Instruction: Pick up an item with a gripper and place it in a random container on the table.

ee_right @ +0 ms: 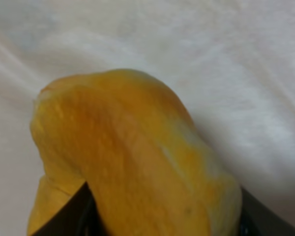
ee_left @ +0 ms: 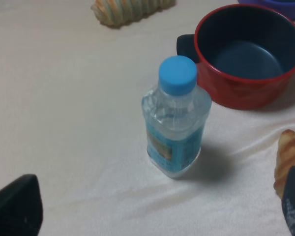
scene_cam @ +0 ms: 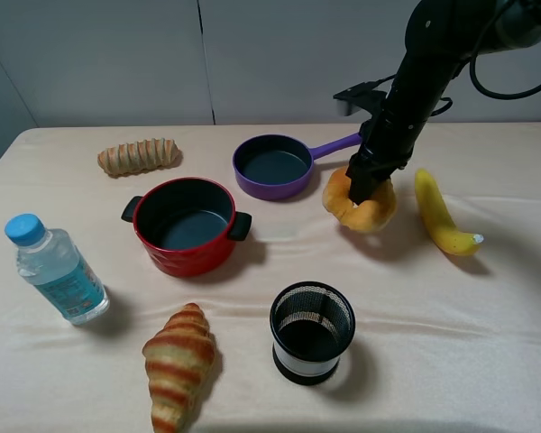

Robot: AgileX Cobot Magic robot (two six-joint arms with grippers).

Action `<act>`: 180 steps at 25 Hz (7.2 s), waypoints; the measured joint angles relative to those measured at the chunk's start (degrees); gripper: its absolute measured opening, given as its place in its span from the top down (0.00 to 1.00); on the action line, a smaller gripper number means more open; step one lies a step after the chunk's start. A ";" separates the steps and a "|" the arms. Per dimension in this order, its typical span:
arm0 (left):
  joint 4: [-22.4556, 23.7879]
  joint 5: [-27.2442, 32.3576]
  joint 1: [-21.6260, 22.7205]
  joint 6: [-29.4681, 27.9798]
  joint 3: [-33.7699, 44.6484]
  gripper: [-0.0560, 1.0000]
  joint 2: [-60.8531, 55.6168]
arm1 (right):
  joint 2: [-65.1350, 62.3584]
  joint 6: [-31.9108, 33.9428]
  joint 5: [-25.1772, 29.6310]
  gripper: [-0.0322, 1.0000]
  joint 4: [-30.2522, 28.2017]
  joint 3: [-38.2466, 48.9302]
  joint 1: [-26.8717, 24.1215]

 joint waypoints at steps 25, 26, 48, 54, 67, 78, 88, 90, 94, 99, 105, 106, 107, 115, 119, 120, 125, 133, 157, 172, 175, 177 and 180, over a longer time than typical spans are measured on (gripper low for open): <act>0.00 0.00 0.00 0.00 0.00 0.01 0.00 | 3.01 17.64 10.89 0.64 -4.87 -23.13 8.46; 0.00 0.00 0.00 0.00 0.00 0.01 0.00 | 3.74 17.63 11.18 0.64 -4.87 -24.45 8.46; 0.00 0.00 0.00 0.00 0.00 0.01 0.00 | 15.81 17.70 2.08 0.64 -3.67 -37.73 10.43; 0.00 0.00 0.00 0.00 0.00 0.01 0.00 | 17.78 17.70 -1.68 0.64 -3.67 -37.84 10.43; 0.00 0.00 0.00 0.00 0.00 0.01 0.00 | 22.42 17.70 -4.11 0.64 -4.32 -37.84 10.43; 0.00 0.00 0.00 0.00 0.00 0.01 0.00 | 22.99 17.70 -4.16 0.58 -4.30 -37.84 10.43; 0.00 0.00 0.00 0.00 0.00 0.01 0.00 | 22.99 17.70 -5.46 0.30 -3.70 -37.84 10.43; 0.00 0.00 0.00 0.00 0.00 0.01 0.00 | 22.99 17.70 -5.46 0.30 -3.62 -37.84 10.43; 0.00 0.00 0.00 0.00 0.00 0.01 0.00 | 22.76 17.70 -5.20 0.30 -3.62 -37.84 10.43; 0.00 0.00 0.00 0.00 0.00 0.01 0.00 | 20.63 17.70 -1.85 0.30 -3.74 -37.84 10.43; 0.00 0.00 0.00 0.00 0.00 0.01 0.00 | 18.05 17.70 6.31 0.30 -3.83 -37.96 10.43; 0.00 0.00 0.00 0.00 0.00 0.01 0.00 | 17.59 17.70 7.53 0.30 -4.00 -37.96 10.43; 0.00 0.00 0.00 0.00 0.00 0.01 0.00 | 17.03 17.70 9.19 0.30 -4.18 -37.96 10.43; 0.00 0.00 0.00 0.00 0.00 0.01 0.00 | 12.73 17.86 12.65 0.30 -5.13 -36.85 10.43; 0.00 0.00 0.00 0.00 0.00 0.01 0.00 | 9.54 19.41 12.65 0.30 -6.53 -33.20 10.43; 0.00 0.00 0.00 0.00 0.00 0.01 0.00 | 8.46 19.76 12.70 0.30 -7.03 -31.86 10.43; 0.00 0.00 0.00 0.00 0.00 0.01 0.00 | 2.01 20.21 12.70 0.30 -8.47 -24.35 10.43; 0.00 0.00 0.00 0.00 0.00 0.01 0.00 | -9.53 20.25 12.70 0.30 -8.72 -10.91 10.43; 0.00 0.00 0.00 0.00 0.00 0.01 0.00 | -59.85 29.03 12.86 0.30 -9.13 27.29 10.43; 0.00 0.00 0.00 0.00 0.00 0.01 0.00 | -95.07 29.48 12.62 0.30 -11.19 43.34 -4.26; 0.00 0.00 0.00 0.00 0.00 0.01 0.00 | -101.59 29.50 10.59 0.30 -11.19 46.11 -11.19; 0.00 0.00 0.00 0.00 0.00 0.01 0.00 | -105.45 29.55 8.12 0.30 -11.19 47.96 -14.49; 0.00 0.00 0.00 0.00 0.00 0.01 0.00 | -110.92 29.55 4.36 0.30 -11.19 50.89 -17.86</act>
